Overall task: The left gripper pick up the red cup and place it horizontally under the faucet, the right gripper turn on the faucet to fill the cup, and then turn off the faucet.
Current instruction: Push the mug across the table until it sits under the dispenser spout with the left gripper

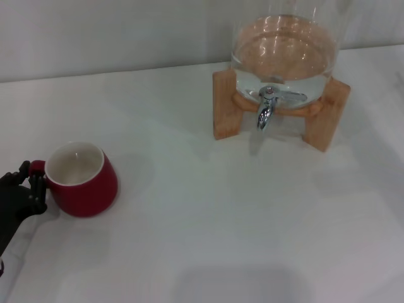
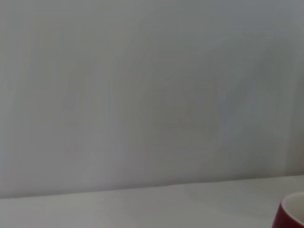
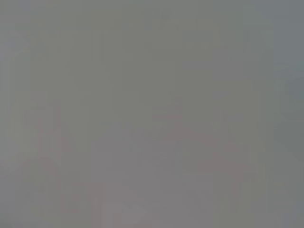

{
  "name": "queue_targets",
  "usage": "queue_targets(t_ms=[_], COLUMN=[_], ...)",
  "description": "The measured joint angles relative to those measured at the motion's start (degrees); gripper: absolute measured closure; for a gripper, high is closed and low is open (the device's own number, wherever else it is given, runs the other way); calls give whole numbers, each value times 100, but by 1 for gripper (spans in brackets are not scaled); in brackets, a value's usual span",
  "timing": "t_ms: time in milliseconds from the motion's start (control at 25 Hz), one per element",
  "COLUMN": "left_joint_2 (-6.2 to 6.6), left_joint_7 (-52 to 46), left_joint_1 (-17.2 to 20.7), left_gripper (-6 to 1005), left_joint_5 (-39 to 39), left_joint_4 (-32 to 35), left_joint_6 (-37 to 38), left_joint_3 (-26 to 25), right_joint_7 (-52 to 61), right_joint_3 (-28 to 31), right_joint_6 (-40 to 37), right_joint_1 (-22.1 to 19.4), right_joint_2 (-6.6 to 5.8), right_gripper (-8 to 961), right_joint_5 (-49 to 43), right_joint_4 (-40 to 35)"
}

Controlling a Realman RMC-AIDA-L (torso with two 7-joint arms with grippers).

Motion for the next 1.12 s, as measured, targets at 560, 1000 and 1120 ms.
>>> queue_targets(t_ms=[560, 1000, 1120], left_joint_2=[-18, 10, 23], left_joint_7=[-1, -27, -48], left_joint_1=[144, -182, -248], left_gripper=[830, 830, 830], left_joint_5=[18, 59, 89], left_joint_4=[-581, -1290, -1601], left_joint_6=[-9, 543, 933], left_joint_3=[64, 699, 865], right_joint_7=[0, 0, 0], right_joint_3=[-8, -32, -34], right_joint_6=[4, 154, 171], right_joint_1=[-25, 1, 8], right_joint_2=[0, 28, 58], right_gripper=[279, 279, 279], right_joint_5=[0, 1, 0], right_joint_4=[-2, -2, -2])
